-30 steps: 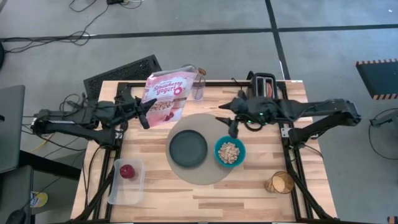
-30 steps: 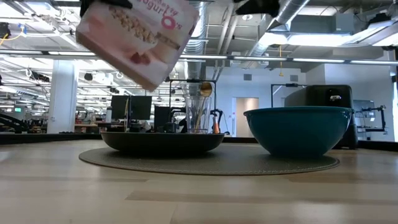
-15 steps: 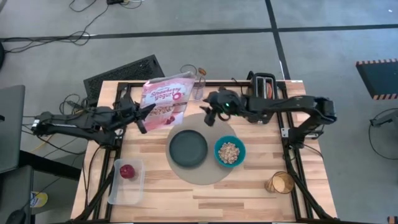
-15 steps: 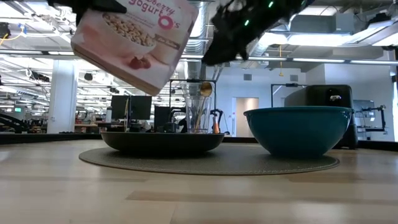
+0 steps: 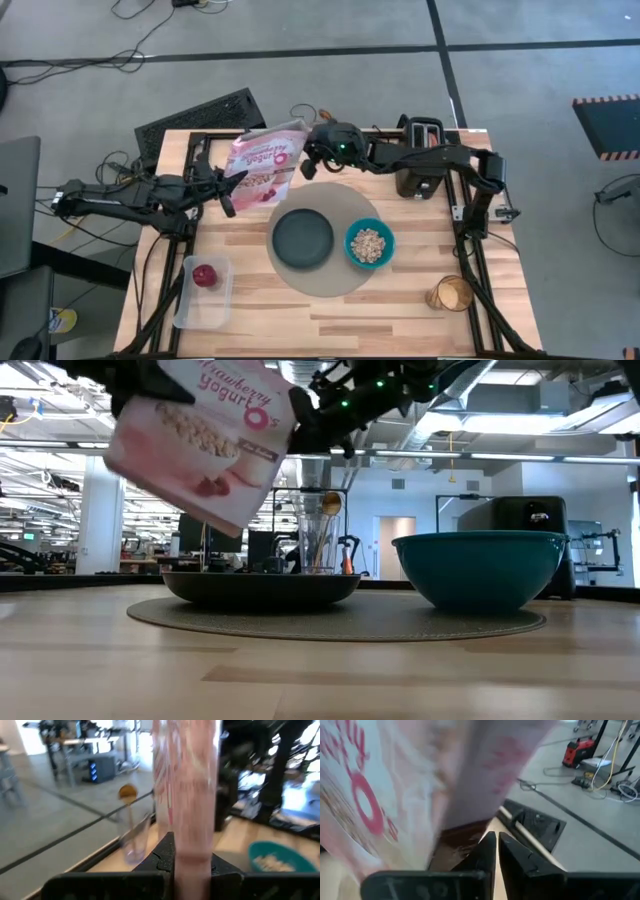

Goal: Arrange a breakfast setting

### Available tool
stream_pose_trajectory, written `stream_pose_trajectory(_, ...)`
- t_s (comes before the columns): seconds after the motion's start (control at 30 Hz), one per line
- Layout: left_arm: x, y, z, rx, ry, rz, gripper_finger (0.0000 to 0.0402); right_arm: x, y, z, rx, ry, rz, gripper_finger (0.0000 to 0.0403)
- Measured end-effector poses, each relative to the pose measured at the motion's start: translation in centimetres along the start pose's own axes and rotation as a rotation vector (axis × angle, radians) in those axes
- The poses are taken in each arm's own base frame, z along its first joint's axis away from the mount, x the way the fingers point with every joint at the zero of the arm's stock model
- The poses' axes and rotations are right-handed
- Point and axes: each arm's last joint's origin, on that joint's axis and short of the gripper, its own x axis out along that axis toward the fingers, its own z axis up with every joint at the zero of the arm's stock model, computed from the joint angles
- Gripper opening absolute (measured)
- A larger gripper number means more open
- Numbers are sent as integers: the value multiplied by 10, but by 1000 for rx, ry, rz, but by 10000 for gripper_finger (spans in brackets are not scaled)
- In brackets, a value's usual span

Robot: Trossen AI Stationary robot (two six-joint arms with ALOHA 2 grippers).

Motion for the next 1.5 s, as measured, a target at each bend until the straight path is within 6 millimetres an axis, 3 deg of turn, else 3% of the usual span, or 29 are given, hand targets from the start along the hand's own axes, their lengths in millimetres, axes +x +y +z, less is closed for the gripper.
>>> stream_pose_trajectory(0.17, 1, 3, -14, 58, 119, 73, 0, 15, -3, 8, 4, -25, -13, 45)
stream_pose_trajectory(0.37, 2, 7, -29, 98, 226, 187, 0, 37, -5, 0, 6, -13, -6, 19)
stream_pose_trajectory(0.5, 3, 8, -38, 110, 290, 239, 0, 55, -6, -10, 6, 2, -1, 30)
stream_pose_trajectory(0.63, 6, 11, -60, 111, 326, 304, 0, 69, -6, -10, 9, -8, 4, 42)
stream_pose_trajectory(0.83, 7, 17, -86, 109, 326, 399, 0, 84, -8, -8, -26, -33, 8, 23)
stream_pose_trajectory(1.23, 6, 19, -91, 76, 314, 434, 3, 92, -9, -4, -81, -47, 7, 42)
stream_pose_trajectory(1.5, 6, 18, -92, 52, 339, 405, 79, 91, -9, -5, -86, -45, 6, 31)
